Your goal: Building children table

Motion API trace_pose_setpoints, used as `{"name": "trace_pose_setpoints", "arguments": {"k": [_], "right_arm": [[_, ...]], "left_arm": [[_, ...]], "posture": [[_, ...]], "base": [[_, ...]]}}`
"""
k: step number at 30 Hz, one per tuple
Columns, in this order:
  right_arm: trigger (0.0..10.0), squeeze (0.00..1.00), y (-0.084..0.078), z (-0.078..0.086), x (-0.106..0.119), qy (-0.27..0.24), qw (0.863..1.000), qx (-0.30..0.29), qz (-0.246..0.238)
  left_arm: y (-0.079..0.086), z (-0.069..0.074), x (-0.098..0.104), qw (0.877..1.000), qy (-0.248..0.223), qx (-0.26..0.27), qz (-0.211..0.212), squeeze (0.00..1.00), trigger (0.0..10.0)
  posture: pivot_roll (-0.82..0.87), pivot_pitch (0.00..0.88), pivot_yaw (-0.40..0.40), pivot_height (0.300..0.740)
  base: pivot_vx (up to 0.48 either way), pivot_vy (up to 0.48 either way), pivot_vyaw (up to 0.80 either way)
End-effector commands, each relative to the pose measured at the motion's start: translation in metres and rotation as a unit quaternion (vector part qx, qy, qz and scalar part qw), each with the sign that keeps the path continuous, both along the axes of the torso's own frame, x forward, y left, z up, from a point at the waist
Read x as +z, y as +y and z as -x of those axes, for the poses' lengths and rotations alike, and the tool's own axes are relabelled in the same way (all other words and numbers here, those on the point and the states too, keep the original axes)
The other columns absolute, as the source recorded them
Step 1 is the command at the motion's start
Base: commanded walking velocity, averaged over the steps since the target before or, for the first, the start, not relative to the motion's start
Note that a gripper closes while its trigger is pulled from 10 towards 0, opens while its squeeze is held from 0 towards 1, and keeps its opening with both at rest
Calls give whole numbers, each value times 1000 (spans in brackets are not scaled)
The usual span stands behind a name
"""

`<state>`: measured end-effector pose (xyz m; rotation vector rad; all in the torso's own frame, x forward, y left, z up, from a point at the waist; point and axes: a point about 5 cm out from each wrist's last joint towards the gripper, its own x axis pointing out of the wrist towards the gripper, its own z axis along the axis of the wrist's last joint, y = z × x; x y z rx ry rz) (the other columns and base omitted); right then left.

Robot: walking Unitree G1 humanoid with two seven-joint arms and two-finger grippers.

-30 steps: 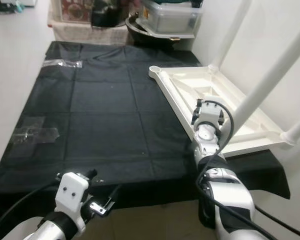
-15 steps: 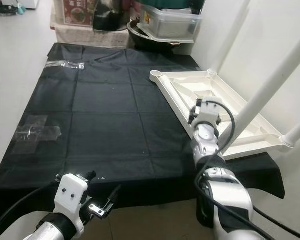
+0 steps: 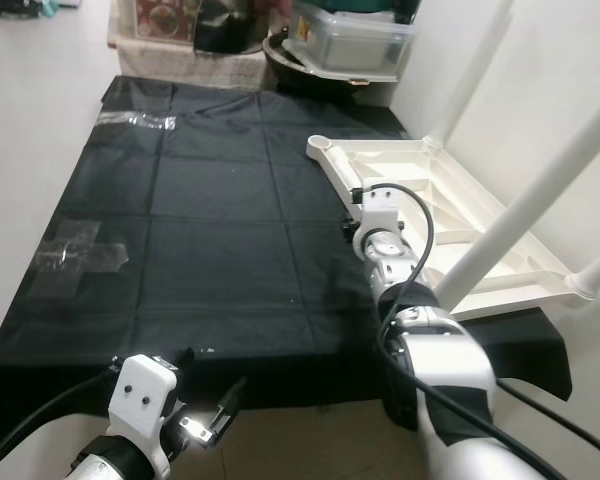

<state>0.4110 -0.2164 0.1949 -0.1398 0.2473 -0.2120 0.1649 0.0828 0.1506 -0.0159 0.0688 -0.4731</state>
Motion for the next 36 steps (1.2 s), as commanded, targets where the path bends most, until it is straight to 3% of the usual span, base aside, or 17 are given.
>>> {"name": "trace_pose_setpoints", "arguments": {"k": [1,7,18,19,22,32,33,36], "right_arm": [[10000,0,-15,8,-16,52,998,-20,5],[10000,0,-23,12,-23,76,997,-23,20],[10000,0,-21,21,-45,144,989,18,-25],[0,0,-18,21,-47,151,987,33,-35],[0,0,-17,21,-47,155,986,43,-41],[0,0,9,13,-37,137,977,156,-54],[0,0,16,12,-34,132,971,196,-49],[0,0,23,11,-31,130,962,235,-47]], "left_arm": [[-4,4,1,1000,7,-3,-1,0,10000],[-5,8,2,1000,11,-3,4,0,10000],[-7,15,5,1000,19,-3,9,0,10000],[-7,17,5,1000,20,-2,10,0,10000],[-7,17,6,1000,21,-2,10,0,10000],[-6,17,6,1000,23,3,7,0,10000],[-6,17,6,1000,23,3,7,0,10000],[-6,16,6,1000,24,3,6,0,10000]], "posture": [[239,211,-165,740],[237,226,-169,740],[234,251,-175,740],[231,252,-175,740],[231,252,-175,740],[234,252,-177,740],[234,250,-175,740],[232,247,-174,740]], "base": [[0,0,0],[0,0,0],[0,0,0],[0,0,0],[0,0,0],[0,0,0],[0,0,0],[0,0,0]]}}
